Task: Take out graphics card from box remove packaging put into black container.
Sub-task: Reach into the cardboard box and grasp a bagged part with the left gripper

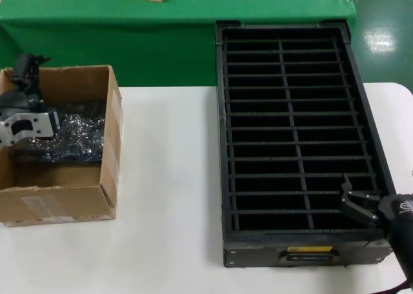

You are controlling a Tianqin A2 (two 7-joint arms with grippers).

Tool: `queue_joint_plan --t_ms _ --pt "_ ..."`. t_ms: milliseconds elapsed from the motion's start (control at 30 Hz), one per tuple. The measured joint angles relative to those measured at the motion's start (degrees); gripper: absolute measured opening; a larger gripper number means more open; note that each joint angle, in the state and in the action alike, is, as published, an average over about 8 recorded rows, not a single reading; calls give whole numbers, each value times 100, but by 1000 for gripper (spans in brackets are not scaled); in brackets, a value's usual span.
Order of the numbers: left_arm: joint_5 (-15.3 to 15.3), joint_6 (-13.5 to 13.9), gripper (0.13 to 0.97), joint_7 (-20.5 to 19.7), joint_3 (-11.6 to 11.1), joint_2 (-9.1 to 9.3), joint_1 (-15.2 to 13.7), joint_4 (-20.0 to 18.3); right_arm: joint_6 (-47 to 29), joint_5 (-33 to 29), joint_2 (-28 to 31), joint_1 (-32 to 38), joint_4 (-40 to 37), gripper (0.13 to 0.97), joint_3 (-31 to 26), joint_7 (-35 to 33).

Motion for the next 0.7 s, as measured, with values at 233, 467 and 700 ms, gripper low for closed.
queue_joint_plan --t_ms 233,467,700 --pt "393 115 966 -213 -122 -36 97 -220 0 0 0 0 0 966 0 0" --pt "644 186 966 -302 -252 -43 140 -322 0 0 0 0 0 966 0 0" --pt "811 215 966 -332 -392 -27 154 -343 0 0 0 0 0 966 0 0"
